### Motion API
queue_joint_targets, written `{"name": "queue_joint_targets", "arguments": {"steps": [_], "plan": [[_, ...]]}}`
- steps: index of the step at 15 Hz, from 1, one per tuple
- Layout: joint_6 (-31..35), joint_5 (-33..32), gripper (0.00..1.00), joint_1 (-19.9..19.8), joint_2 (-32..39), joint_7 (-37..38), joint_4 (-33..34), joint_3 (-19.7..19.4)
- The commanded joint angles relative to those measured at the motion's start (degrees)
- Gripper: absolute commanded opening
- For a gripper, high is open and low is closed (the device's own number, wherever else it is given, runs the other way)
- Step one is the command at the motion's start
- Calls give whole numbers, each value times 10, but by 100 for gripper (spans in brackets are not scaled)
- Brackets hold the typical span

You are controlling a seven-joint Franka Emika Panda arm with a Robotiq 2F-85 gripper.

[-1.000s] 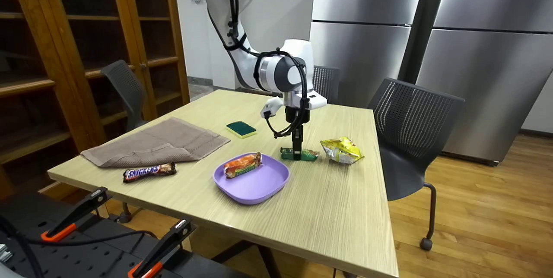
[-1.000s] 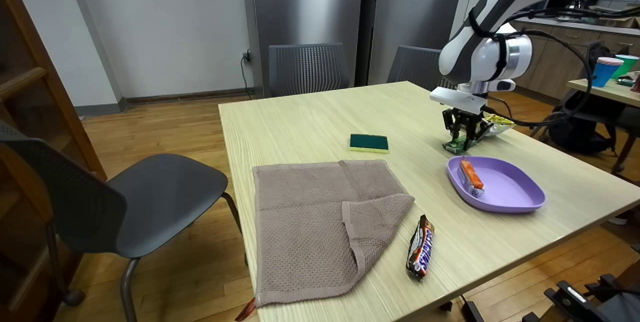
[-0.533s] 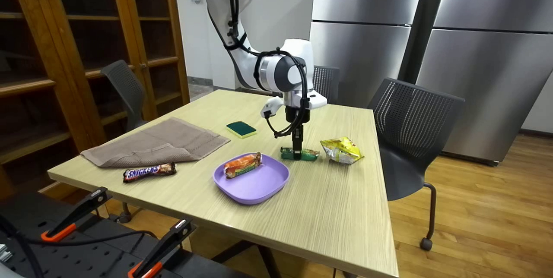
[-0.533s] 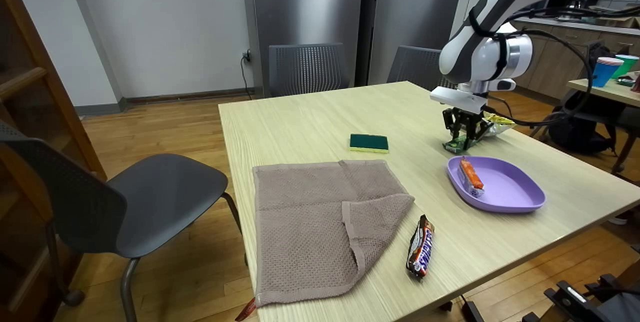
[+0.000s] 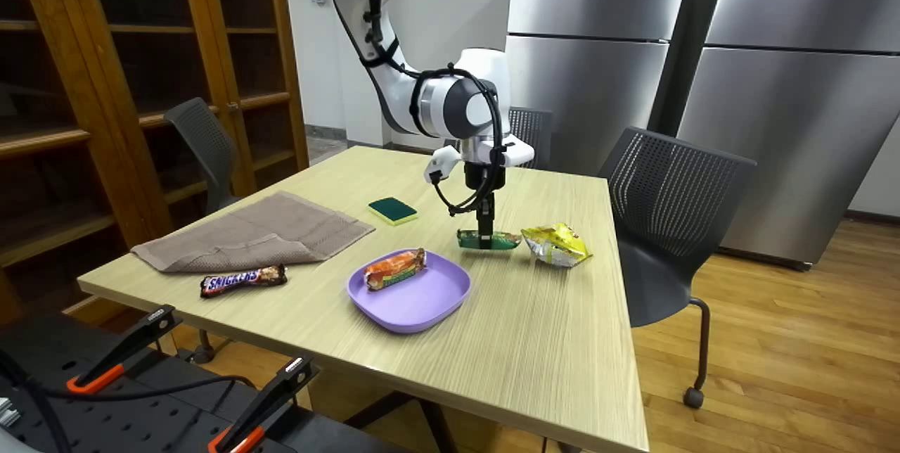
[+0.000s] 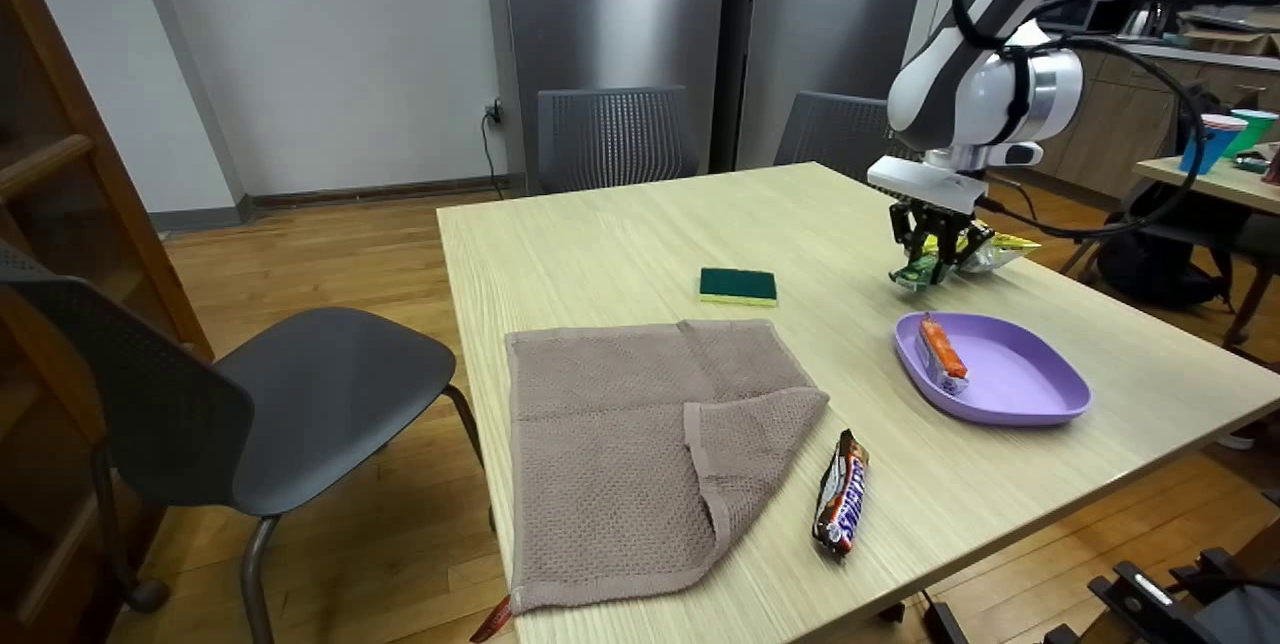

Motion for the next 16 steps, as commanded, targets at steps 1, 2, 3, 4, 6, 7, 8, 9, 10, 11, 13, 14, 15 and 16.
{"name": "queue_joint_targets", "arguments": {"steps": [1, 2, 3, 4, 6, 7, 8, 9, 10, 11, 13, 14, 15, 16], "plan": [[39, 3, 12, -8, -64, -47, -81, 18], [50, 2, 12, -7, -72, -58, -95, 19], [62, 0, 12, -5, -82, -69, -113, 20], [72, 1, 12, -4, -92, -81, -129, 21], [87, 0, 12, -3, -113, -107, -161, 24], [93, 0, 12, -2, -124, -120, -176, 25], [100, 0, 12, -1, -134, -133, -191, 25], [108, 0, 12, 0, -144, -144, -206, 25], [113, -1, 12, 1, -154, -156, -219, 25], [116, -2, 12, 2, -163, -167, -231, 24], [118, -5, 12, 4, -182, -192, -256, 21], [118, -7, 12, 6, -189, -202, -268, 19], [118, -9, 12, 8, -196, -213, -279, 17], [118, -10, 12, 10, -204, -223, -291, 16]]}}
